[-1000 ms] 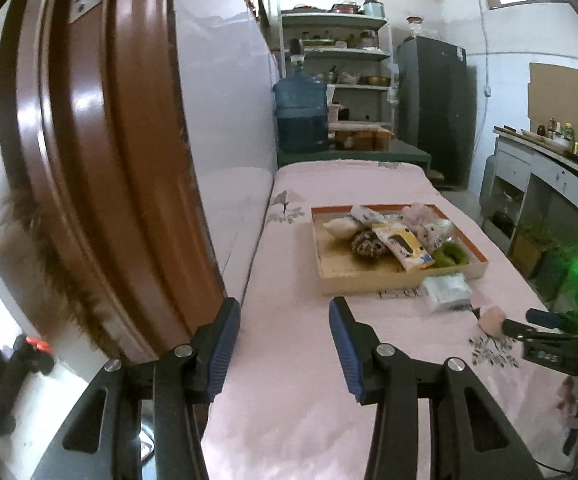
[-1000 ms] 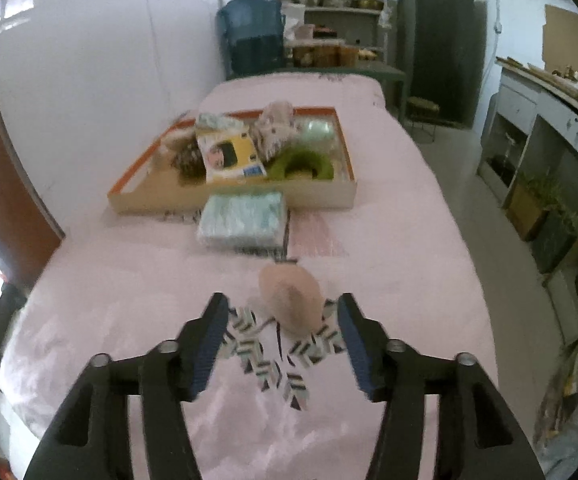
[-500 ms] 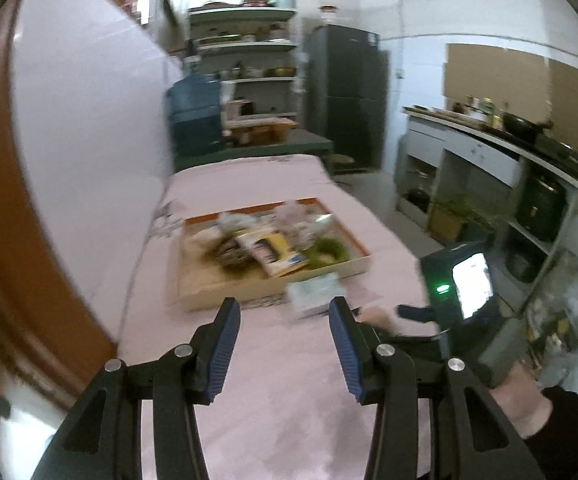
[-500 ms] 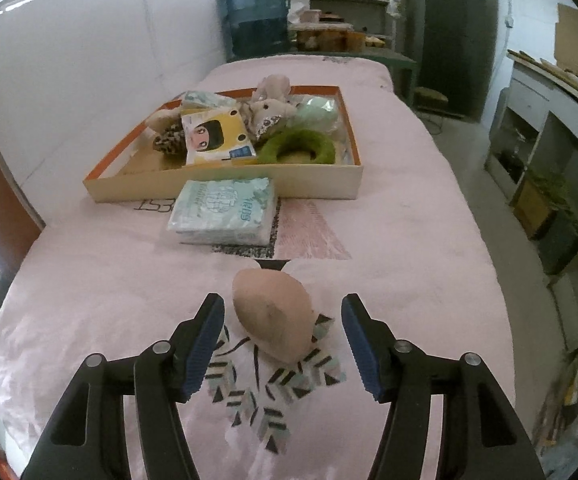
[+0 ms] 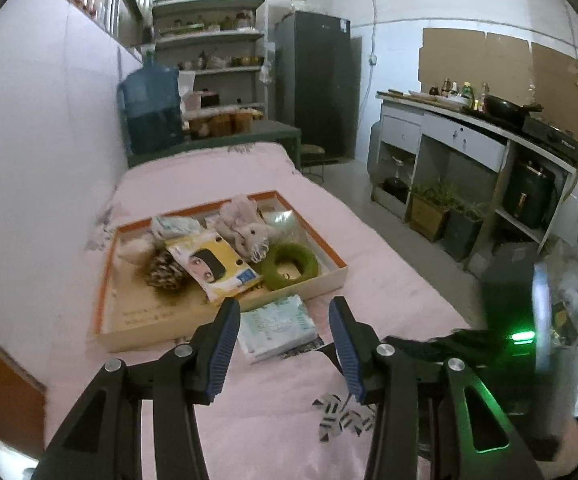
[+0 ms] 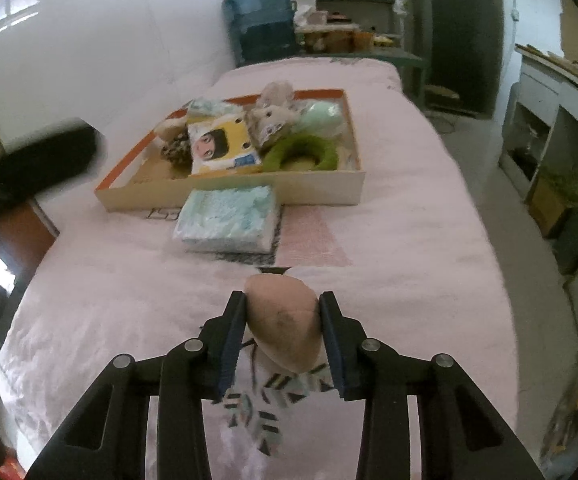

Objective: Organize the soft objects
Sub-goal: 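Lower the right gripper onto the peach-colored puff and close it, then lower the left gripper onto the white-green tissue pack and close it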

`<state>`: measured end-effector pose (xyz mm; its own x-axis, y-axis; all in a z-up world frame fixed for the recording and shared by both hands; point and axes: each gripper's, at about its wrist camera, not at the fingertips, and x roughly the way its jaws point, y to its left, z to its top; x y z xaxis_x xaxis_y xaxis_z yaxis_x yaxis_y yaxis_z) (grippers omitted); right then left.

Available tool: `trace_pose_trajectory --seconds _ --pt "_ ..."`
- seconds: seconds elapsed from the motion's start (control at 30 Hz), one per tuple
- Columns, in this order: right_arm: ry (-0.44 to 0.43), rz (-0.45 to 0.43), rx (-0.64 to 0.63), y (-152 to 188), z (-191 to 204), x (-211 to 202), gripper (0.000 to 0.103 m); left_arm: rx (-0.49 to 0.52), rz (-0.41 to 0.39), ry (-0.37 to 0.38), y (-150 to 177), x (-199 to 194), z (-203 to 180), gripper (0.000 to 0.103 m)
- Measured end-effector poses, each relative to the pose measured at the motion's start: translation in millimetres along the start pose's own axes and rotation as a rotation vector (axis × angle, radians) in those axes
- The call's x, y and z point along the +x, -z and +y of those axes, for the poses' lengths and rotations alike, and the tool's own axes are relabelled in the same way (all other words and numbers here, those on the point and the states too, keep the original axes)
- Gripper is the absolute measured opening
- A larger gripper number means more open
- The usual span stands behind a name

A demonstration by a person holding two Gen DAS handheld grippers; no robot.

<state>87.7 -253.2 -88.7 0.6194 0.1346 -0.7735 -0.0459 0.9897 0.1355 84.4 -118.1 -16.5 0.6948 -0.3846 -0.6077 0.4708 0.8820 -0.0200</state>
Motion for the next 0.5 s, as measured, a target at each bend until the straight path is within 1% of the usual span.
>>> trace_pose_trajectory --seconds 0.2,0.5 --pt "0.023 -0.025 0.038 -3 -18 -12 0.038 -0.062 0.04 0.043 6 35 10 0.046" --pt "0.021 -0.023 0.051 -4 -24 -9 0.038 -0.072 0.081 0.047 15 66 23 0.046"
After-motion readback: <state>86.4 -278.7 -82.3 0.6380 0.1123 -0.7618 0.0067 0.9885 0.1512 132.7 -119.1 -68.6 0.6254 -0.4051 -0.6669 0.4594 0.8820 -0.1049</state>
